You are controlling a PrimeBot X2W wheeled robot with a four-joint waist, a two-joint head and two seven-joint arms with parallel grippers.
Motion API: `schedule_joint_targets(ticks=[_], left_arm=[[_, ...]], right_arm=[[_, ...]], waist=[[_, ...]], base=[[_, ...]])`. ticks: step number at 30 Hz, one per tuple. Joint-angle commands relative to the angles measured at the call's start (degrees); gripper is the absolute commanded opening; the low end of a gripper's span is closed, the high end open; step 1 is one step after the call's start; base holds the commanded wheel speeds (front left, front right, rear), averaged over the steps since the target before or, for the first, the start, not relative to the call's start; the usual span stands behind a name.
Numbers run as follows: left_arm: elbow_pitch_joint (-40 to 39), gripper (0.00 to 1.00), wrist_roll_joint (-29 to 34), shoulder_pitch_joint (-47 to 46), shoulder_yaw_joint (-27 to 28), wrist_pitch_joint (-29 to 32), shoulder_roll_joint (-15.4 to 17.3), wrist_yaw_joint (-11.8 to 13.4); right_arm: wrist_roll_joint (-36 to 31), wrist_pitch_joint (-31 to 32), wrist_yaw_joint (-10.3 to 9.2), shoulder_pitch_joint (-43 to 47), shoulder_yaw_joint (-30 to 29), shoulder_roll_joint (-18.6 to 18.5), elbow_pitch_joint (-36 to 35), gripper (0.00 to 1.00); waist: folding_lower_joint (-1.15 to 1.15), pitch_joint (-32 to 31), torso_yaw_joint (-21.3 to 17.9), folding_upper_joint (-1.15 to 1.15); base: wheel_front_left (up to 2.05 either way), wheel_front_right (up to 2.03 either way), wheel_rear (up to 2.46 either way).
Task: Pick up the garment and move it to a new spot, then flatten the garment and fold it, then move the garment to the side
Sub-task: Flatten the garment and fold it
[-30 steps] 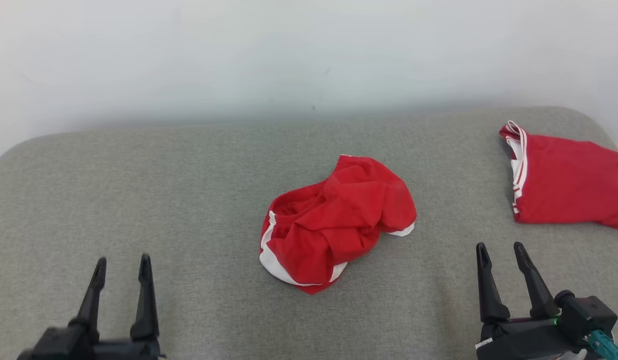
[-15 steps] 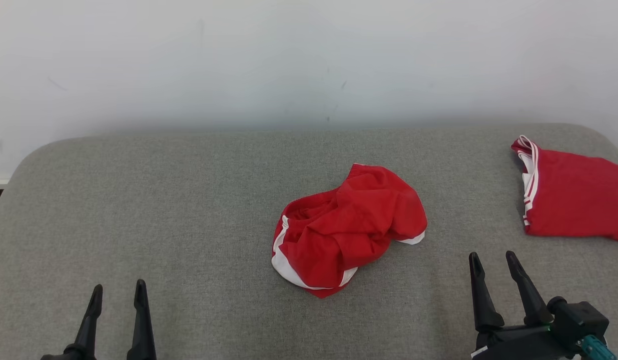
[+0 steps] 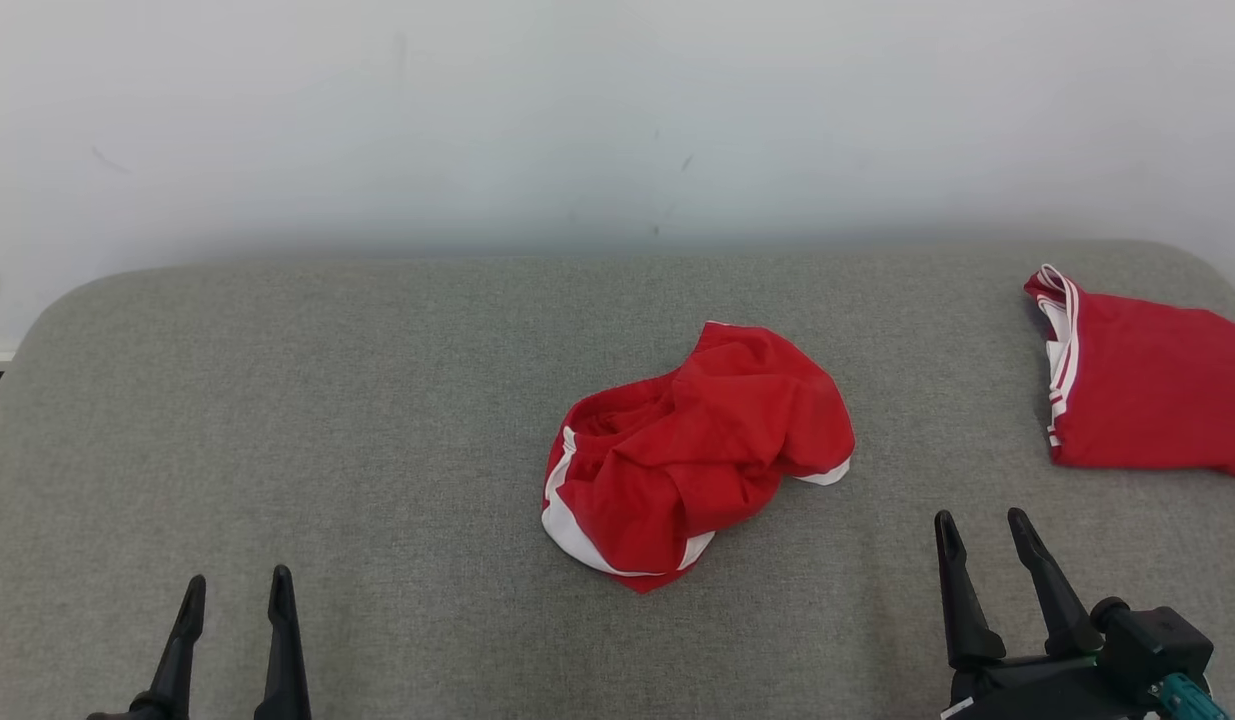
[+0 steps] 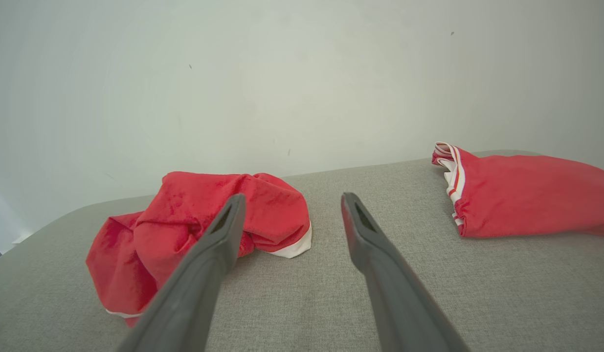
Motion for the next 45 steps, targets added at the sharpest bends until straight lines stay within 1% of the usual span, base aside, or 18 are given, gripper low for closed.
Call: schedule_joint_targets(ticks=[1, 12, 21, 27, 32, 34, 39, 41, 45], left_arm=[[0.1, 1.00, 0.2, -0.3, 0.3, -0.2, -0.2, -0.2], [0.7, 1.00, 1.3, -1.0, 1.0, -0.2, -1.0, -1.0], [1.7, 1.00, 1.9, -1.6, 1.5, -0.2, -1.3, -1.1], [4.0, 1.00, 2.7, -6.2, 0.3, -0.2, 0.2, -1.3], [7.4, 1.00, 3.0, -12.7, -2.4, -0.1, 2.0, -1.5], [9.9, 1.00, 2.8, -17.2, -4.7, 0.1, 3.0, -1.4], [15.1, 1.00, 0.7, -24.8, -9.2, 1.3, 4.4, -1.4], [16.3, 1.00, 0.3, -26.0, -10.1, 1.6, 4.8, -1.4], [21.4, 1.00, -1.3, -30.7, -13.5, 2.8, 6.0, -1.4]], right_arm=[[0.1, 0.2, -0.15, 0.2, 0.1, -0.3, 0.0, 1.00], [-0.2, 0.2, -0.15, 0.1, -0.2, -0.3, -0.3, 1.00], [-0.3, 0.2, -0.15, -0.1, -0.1, 0.0, -0.4, 1.00], [-0.3, 0.2, -0.15, -1.4, 0.5, -0.1, -0.4, 1.00], [0.1, 0.1, -0.15, -2.3, 0.9, 0.0, 0.0, 1.00], [0.3, 0.0, -0.15, -3.2, 0.9, -0.1, 0.1, 1.00], [0.6, -0.2, -0.15, -4.3, 1.0, 0.2, 0.7, 1.00], [0.6, -0.2, -0.15, -4.5, 1.0, 0.2, 0.9, 1.00], [1.0, -0.5, -0.15, -5.7, 1.2, 0.3, 1.4, 1.00]], waist=[[0.00, 0.1, 0.0, 0.00], [0.00, 0.8, -0.1, 0.00], [0.00, 1.6, 0.0, 0.00], [0.00, 3.0, -0.8, 0.00], [0.00, 4.9, -2.6, 0.00], [0.00, 6.5, -4.1, 0.00], [0.00, 9.0, -6.6, 0.00], [0.00, 9.4, -7.1, 0.00], [0.00, 11.1, -9.0, 0.00]], base=[[0.00, 0.00, 0.00], [0.00, 0.00, 0.00], [0.00, 0.00, 0.00], [0.00, 0.00, 0.00], [0.00, 0.00, 0.00], [0.00, 0.00, 0.00], [0.00, 0.00, 0.00], [0.00, 0.00, 0.00], [0.00, 0.00, 0.00]])
